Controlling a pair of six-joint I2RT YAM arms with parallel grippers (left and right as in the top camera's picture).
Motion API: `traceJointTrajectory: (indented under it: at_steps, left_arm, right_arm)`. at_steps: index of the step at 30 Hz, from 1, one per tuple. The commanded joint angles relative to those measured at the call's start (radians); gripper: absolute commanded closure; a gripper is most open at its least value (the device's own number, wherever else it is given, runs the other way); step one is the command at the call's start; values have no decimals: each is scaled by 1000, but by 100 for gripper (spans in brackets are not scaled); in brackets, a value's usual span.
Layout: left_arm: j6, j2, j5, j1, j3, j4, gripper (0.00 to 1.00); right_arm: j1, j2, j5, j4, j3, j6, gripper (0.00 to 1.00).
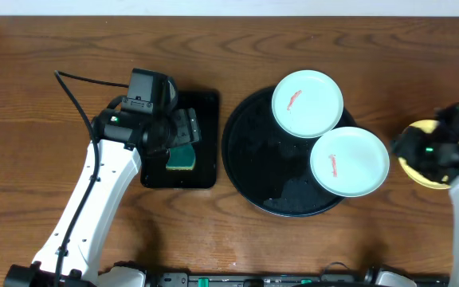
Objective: Clean dirty plates on tray and stack at the side
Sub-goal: 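Carry the yellow plate right and set it on the table, then grip the near pale green plate rim with the right gripper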
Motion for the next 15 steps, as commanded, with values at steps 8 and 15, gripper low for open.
traceJointTrajectory:
  at_steps: [8,15]
  left_arm:
    - [17,-1,8,4,27,-3,18]
    - [17,-1,8,4,27,-3,18]
  right_arm:
    - [127,124,355,262,-128,33,45]
    - [127,225,234,300,-151,-61,60]
